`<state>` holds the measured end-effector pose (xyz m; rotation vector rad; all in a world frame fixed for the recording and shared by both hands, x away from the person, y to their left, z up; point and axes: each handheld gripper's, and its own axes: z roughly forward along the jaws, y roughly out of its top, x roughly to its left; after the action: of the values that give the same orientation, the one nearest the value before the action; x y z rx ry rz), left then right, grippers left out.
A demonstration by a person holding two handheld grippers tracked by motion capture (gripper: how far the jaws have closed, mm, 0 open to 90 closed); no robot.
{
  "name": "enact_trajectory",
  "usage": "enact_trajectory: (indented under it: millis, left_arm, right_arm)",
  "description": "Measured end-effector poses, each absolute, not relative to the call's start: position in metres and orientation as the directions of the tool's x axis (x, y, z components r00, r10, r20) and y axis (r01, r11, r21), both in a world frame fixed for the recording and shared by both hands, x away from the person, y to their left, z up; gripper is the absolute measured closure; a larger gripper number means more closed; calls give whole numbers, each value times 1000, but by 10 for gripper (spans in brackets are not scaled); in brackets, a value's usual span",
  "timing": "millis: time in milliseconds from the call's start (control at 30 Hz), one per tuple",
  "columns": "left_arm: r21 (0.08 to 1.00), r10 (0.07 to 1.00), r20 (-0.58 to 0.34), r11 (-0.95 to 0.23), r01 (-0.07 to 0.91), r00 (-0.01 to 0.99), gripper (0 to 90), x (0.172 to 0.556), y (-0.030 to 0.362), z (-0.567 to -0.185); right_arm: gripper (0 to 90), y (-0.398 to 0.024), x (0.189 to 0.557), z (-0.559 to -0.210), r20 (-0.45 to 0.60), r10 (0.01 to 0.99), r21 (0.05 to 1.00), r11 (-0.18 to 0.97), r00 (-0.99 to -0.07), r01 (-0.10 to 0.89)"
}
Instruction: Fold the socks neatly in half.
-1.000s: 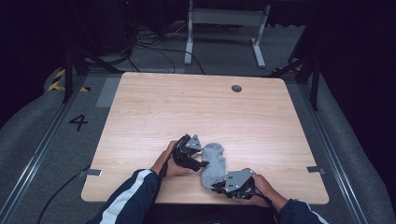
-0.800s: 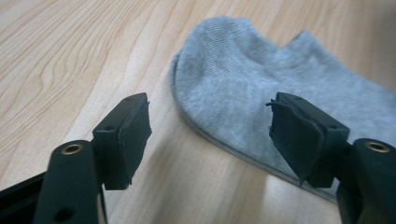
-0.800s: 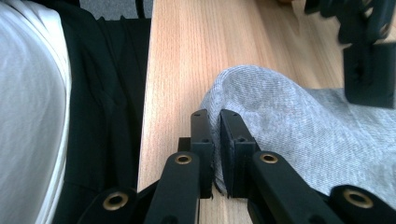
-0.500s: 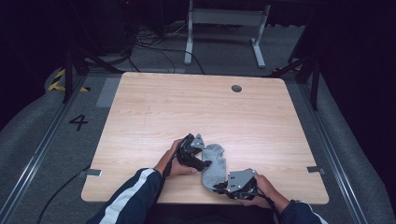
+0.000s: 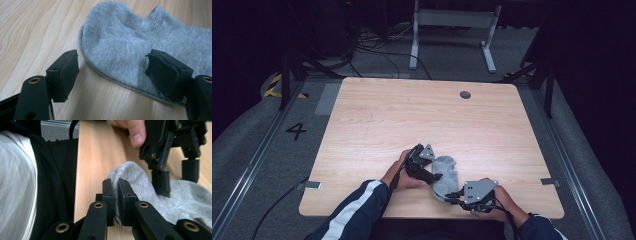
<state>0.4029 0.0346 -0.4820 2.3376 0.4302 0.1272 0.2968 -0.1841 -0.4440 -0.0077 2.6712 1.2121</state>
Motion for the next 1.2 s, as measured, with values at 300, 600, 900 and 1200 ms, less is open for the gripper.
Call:
enact_trajectory:
  millis: [300,600,900,1200]
  left_arm:
    - [698,321,-34,-670,252,947,252,401,23,-482]
    - [698,329,31,-683,215,944,293,394,21,-468]
    - [689,309,8,-691,218,951,319,389,23,-468]
    - [680,301,-28,-693,239,953,330,394,24,-477]
  right_arm:
    - [857,-192,294,-438,-200,108,745,662,-974,-79]
    - [857,-201,293,-431,-209,154,756,652,-966,-59]
    - [857,-206,293,-425,-206,186,771,636,-961,-42]
    - [857,-207,295,-422,-212,194,780,625,-958,-46]
